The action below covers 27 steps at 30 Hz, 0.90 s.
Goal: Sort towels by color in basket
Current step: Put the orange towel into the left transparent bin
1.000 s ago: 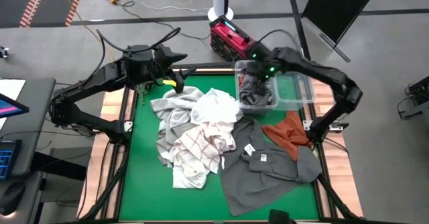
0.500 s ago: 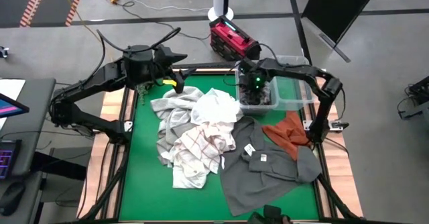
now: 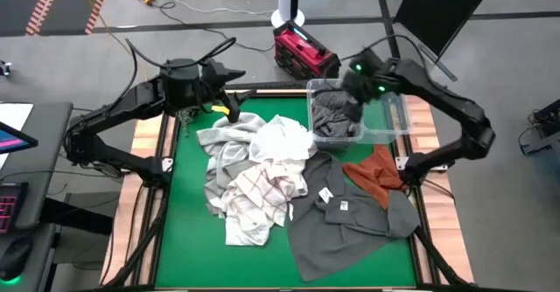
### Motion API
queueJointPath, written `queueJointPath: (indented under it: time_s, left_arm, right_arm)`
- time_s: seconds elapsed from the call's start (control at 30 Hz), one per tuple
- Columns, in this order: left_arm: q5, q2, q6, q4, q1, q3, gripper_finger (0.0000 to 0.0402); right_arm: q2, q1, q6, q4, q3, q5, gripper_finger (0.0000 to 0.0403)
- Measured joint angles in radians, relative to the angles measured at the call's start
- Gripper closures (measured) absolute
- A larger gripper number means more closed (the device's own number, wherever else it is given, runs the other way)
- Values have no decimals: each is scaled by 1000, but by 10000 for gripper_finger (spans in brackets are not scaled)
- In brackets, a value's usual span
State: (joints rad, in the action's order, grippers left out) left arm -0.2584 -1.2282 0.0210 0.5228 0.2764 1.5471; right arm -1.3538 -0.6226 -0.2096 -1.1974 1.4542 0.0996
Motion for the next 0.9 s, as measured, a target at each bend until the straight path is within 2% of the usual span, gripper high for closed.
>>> queueJointPath:
  time_s: [0.07, 0.13, 0.3, 0.43, 0.53, 0.77, 0.9]
  left_arm:
    - [0, 0, 9, 0, 0, 0, 109]
    - [0, 0, 21, 0, 0, 0, 109]
    - [0, 0, 65, 6, 0, 0, 109]
    - [0, 0, 101, 15, 0, 0, 109]
    - [0, 0, 125, 21, 0, 0, 109]
    - [0, 0, 162, 20, 0, 0, 109]
    - [0, 0, 160, 18, 0, 0, 109]
  right_arm:
    - [26, 52, 38, -88, -18, 66, 113]
    - [41, 126, 75, -151, -47, 81, 113]
    - [90, 359, 234, -131, -166, 77, 113]
    - [154, 551, 401, -34, -304, -14, 113]
    - [212, 651, 521, 12, -435, -98, 113]
    - [276, 733, 706, 61, -721, -109, 117]
    - [266, 736, 748, 75, -818, -111, 154]
